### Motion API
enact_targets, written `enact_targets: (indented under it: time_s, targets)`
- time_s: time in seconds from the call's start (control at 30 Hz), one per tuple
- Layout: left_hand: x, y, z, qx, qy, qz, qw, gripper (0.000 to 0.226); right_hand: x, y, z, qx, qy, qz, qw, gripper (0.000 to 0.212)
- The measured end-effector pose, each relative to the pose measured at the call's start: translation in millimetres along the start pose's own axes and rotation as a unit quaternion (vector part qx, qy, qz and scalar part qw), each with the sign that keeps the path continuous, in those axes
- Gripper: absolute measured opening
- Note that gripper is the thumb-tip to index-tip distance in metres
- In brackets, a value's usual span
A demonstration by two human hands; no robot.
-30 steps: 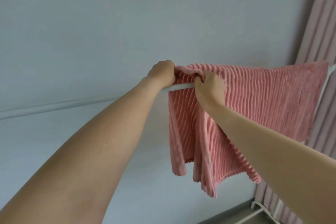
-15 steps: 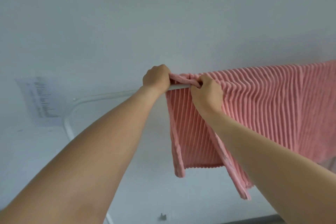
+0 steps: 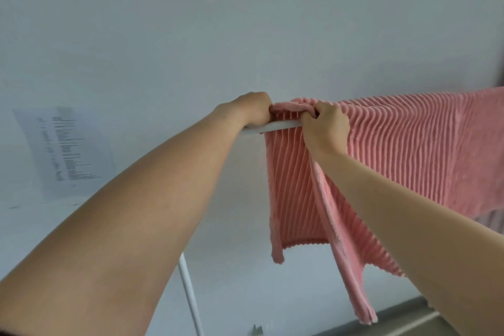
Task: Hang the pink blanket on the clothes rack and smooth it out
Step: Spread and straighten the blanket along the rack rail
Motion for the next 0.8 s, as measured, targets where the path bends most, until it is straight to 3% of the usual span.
enact_targets:
  time_s: [0.13, 0.27, 0.33, 0.43, 0.6, 0.8]
  targets:
    - [7, 23, -32, -0.028, 0.058, -0.032, 0.997, 0.027, -22, 17, -31, 0.002, 0.021, 0.006, 1.0, 0.018]
    - [14, 50, -76, -0.002, 0.11, -0.045, 0.993, 0.018, -46, 36, -75, 0.017, 0.046, 0.004, 0.999, 0.011]
    - [18, 63, -98, 0.022, 0.158, -0.033, 0.987, 0.013, -60, 49, -95, 0.02, 0.027, 0.007, 0.999, 0.017]
    - [22, 90, -130, 0.06, 0.205, 0.01, 0.977, 0.013, -87, 72, -124, 0.032, 0.006, -0.025, 0.999, 0.024]
    - [1, 135, -167, 0.115, 0.312, 0.084, 0.939, 0.012, -115, 96, -157, 0.049, 0.004, -0.104, 0.993, 0.017]
    - [-18, 165, -167, 0.141, 0.43, 0.185, 0.872, 0.015, -126, 115, -172, 0.106, 0.029, -0.106, 0.988, 0.017]
Point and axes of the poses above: each hand's wrist, its own y-axis away from the middle knuckle, its own x-axis out of the back of the hand, z = x × y, the point moved 4 cm from there along -y, towards the middle knuckle, and after that the axes turned 12 degrees about -x, right-handed, at the moved point
